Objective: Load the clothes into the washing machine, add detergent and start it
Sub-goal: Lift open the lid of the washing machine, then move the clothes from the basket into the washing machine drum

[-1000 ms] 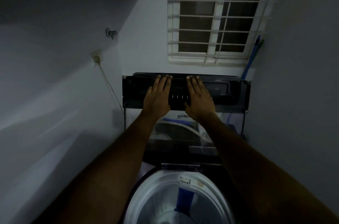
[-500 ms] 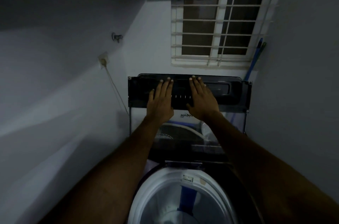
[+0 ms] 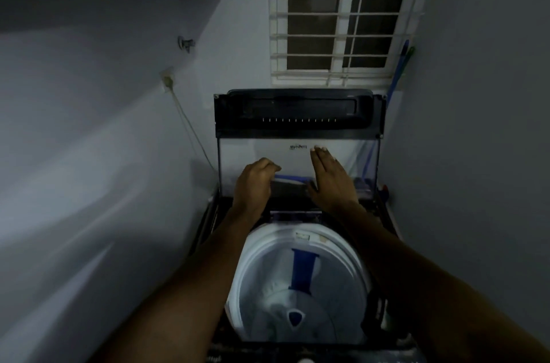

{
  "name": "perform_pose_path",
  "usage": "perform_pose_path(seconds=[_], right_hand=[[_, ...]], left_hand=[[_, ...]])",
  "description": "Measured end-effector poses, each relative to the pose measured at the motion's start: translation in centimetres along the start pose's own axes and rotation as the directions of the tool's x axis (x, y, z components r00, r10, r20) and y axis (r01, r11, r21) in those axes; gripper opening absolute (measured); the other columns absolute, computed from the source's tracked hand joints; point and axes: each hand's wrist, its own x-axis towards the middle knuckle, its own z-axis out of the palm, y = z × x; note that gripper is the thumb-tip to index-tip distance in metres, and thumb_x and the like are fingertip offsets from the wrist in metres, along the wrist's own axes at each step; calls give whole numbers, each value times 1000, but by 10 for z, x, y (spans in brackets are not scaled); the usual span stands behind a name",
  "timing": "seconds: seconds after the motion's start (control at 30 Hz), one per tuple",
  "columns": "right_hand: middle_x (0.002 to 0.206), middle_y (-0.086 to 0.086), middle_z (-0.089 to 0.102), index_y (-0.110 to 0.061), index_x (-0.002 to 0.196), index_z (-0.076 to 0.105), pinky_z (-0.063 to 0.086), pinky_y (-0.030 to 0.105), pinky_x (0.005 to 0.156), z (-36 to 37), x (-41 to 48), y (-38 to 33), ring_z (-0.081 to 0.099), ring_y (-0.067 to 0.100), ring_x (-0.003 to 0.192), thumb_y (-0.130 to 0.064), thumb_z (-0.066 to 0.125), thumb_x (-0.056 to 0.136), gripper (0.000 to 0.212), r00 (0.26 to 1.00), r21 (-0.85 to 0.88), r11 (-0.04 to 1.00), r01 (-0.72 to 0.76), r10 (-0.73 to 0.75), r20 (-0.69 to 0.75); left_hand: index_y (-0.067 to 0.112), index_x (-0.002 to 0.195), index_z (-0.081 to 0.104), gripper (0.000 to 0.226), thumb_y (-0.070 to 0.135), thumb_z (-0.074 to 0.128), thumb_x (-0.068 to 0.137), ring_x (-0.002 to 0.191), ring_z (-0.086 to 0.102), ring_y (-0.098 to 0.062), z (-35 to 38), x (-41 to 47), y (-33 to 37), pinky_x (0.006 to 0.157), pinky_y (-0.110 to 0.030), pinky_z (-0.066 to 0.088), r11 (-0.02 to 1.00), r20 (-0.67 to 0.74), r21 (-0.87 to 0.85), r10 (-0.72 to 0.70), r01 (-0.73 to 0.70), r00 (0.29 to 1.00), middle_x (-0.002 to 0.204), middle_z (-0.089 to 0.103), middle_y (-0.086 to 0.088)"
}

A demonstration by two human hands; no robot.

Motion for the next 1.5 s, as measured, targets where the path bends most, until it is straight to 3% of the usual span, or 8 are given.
perform_pose_path(seconds=[0.07, 0.13, 0.2, 0.27, 0.37, 0.77, 1.17, 1.5], right_hand=[[161, 8, 9, -11, 153, 7, 10, 37, 122, 2, -29, -4, 8, 21, 149, -28, 54, 91, 80, 1000, 3, 1000, -19, 19, 23], [161, 8, 11, -10, 154, 9, 12, 36, 121, 4, -57, -11, 9, 21, 149, -27, 53, 91, 79, 999, 17, 999, -35, 34, 36], [161, 9, 13, -9, 153, 12, 13, 36, 121, 6, -83, -19, 11, 22, 148, -27, 53, 91, 76, 998, 17, 999, -46, 46, 42], [160, 10, 16, -8, 153, 15, 15, 36, 121, 8, -108, -27, 14, 24, 148, -27, 52, 92, 73, 997, 14, 998, -59, 58, 52], [160, 10, 13, -7, 153, 13, 14, 37, 121, 10, -144, -36, 11, 24, 149, -28, 49, 94, 72, 994, 0, 998, -67, 66, 84], [161, 8, 13, -9, 153, 11, 17, 39, 120, 2, -253, -28, 8, 22, 149, -31, 49, 94, 74, 973, -14, 984, -178, 179, 149], [153, 9, 34, -9, 149, 29, 27, 37, 116, -24, -347, 43, 27, 25, 143, -23, 51, 90, 65, 986, 76, 984, -164, 161, 42], [155, 8, 31, -10, 150, 26, 22, 36, 119, -53, -457, 161, 23, 24, 145, -27, 48, 92, 64, 987, 102, 986, -130, 120, 105]], left_hand=[[0, 99, 70, 19, -3, 56, 87, 92, 60, -30, 2, -24, 3, 77, -25, 42, 993, 42, -56, -102, 104, 994, 100, 66, -15], [3, 99, 72, 17, 3, 57, 91, 93, 63, -28, 7, -49, 6, 76, -26, 44, 990, 74, -49, -125, 129, 989, 101, 68, -11], [6, 113, 70, 24, 17, 58, 95, 105, 64, -28, 15, -74, 9, 88, -35, 50, 997, 113, 58, -58, 52, 992, 114, 69, -9], [9, 131, 59, 39, 30, 51, 99, 129, 52, -25, 21, -102, 14, 105, -36, 39, 990, 195, 143, -31, 3, 980, 135, 59, -7], [12, 145, 42, 53, 40, 47, 99, 144, 31, -22, 27, -139, 22, 112, -35, 26, 977, 269, 211, -32, -26, 963, 151, 42, -5], [14, 154, 22, 62, 40, 41, 101, 151, 11, -19, 34, -212, 77, 121, -36, 16, 987, 340, 155, -23, -32, 940, 162, 19, -3], [11, 148, 35, 55, 40, 41, 102, 146, 26, -22, 75, -252, 192, 118, -39, 25, 988, 347, 144, 4, -57, 938, 155, 35, -6], [13, 148, 37, 54, 41, 38, 102, 145, 27, -20, 138, -293, 342, 117, -37, 25, 982, 338, 186, -43, -21, 940, 154, 38, -4]])
